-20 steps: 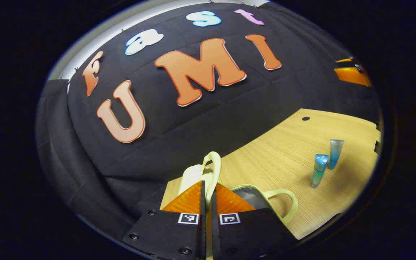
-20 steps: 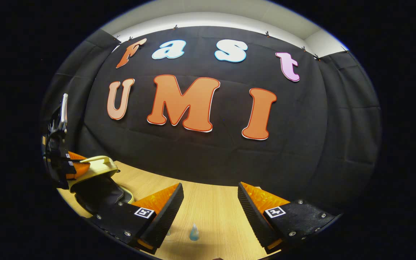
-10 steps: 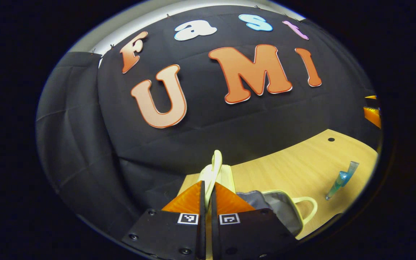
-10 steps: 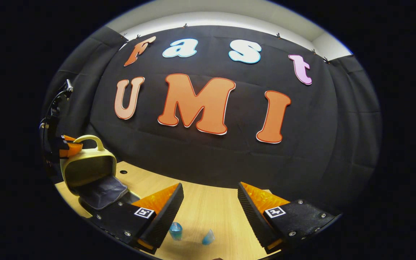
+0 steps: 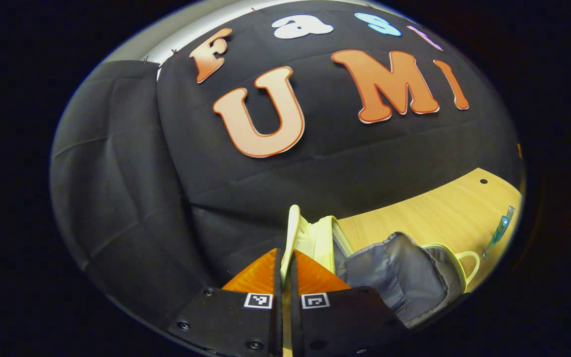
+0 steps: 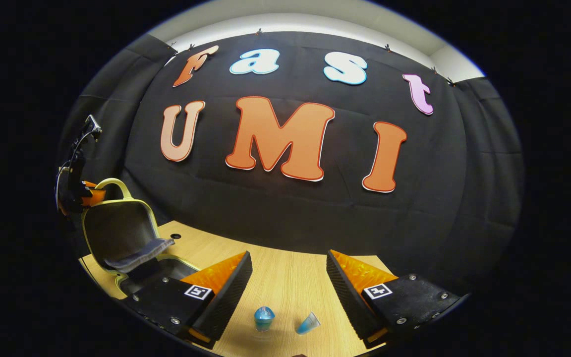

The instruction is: First open the suitcase, pack the skin care products into it, and then close the suitcase.

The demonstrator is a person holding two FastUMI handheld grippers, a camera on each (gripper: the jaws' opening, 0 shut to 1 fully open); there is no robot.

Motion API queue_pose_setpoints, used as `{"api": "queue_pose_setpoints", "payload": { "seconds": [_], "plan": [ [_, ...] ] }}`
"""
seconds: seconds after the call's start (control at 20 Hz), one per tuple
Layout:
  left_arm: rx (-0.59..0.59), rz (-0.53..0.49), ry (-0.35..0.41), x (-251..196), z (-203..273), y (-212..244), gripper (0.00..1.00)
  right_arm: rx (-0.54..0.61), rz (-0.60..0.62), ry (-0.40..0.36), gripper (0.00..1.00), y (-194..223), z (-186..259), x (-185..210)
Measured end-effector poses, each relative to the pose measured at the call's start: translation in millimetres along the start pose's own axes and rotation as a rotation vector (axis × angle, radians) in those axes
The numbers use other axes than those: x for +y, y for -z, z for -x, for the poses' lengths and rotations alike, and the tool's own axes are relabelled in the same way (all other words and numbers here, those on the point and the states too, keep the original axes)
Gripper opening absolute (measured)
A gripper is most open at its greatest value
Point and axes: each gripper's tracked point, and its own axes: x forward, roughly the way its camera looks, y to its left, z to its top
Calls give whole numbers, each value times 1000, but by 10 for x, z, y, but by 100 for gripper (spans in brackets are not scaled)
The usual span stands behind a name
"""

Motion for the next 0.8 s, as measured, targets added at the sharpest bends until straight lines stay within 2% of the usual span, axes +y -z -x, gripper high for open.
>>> {"api": "queue_pose_setpoints", "payload": {
  "seconds": [0.1,0.4,0.55,0.8],
  "plan": [
    [25,39,-11,167,-136,101,7,6,3,11,95,9,26,45],
    [118,72,-63,637,-364,635,7,40,1,30,95,63,57,175],
    [179,82,-113,891,-527,1087,7,59,-21,38,95,94,71,232],
    [296,166,-128,1019,-758,1785,7,78,7,42,95,101,121,313]
  ]
}}
